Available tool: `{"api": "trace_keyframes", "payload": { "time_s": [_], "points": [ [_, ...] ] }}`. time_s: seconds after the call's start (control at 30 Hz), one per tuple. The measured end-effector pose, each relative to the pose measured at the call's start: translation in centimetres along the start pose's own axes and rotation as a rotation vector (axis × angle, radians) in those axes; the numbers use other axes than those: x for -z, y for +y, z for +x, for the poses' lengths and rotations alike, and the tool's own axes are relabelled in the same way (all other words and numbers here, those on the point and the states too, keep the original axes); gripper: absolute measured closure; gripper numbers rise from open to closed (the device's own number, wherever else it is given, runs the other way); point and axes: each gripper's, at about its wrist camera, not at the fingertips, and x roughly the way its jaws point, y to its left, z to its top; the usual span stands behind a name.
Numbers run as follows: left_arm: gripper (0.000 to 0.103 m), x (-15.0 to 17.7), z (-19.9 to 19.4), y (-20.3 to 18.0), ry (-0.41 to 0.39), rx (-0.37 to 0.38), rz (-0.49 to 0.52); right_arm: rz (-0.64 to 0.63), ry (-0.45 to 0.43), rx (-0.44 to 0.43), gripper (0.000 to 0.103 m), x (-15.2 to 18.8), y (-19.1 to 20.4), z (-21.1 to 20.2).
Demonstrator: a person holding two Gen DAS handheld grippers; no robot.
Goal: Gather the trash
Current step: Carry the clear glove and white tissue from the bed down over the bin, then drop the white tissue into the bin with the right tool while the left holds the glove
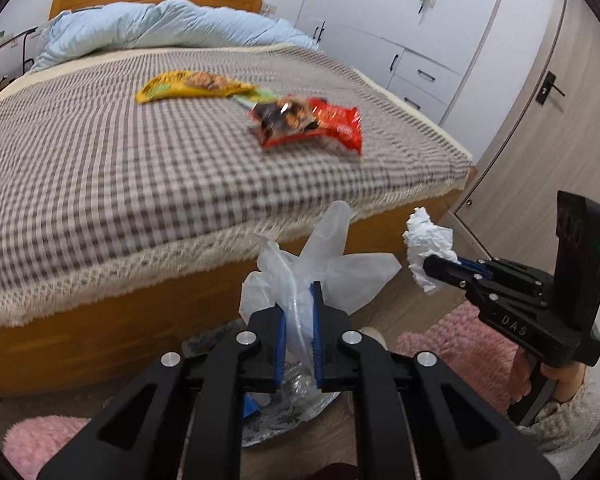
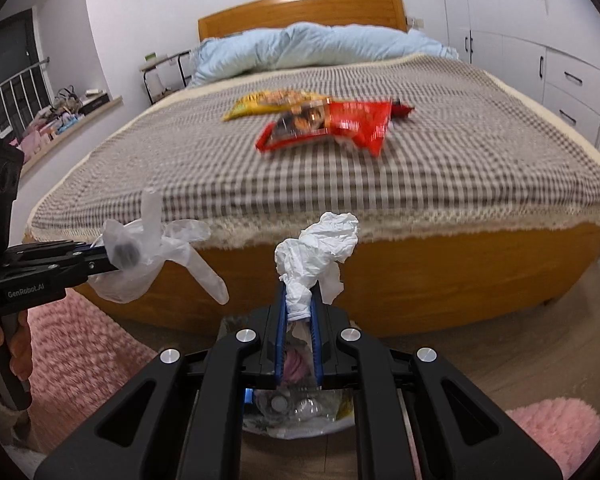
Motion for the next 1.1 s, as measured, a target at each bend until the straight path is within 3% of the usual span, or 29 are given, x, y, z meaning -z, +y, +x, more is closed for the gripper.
{"api": "trace_keyframes", "payload": {
  "time_s": [0.43, 0.67, 0.97, 1.1],
  "points": [
    [0.095, 4.0, 2.8, 2.7, 0.092, -0.003, -0.087, 0.016, 0.146, 0.029, 0.092, 3.4, -0.5, 3.6],
    [0.095, 5.6, 4.5, 2.8, 0.12, -0.028, -0.067, 0.031, 0.23, 0.026, 0.092, 5.5, -1.2, 6.0],
    [0.095, 8.4, 7.6, 3.4, 0.1, -0.121, -0.02, 0.06, 0.329, 0.017, 0.092, 7.4, -2.2, 9.4],
    [0.095, 9.1, 9.0, 4.2, 0.131, -0.123, -0.046, 0.059, 0.368, 0.023, 0.092, 7.6, -1.9, 10.8]
  ]
}}
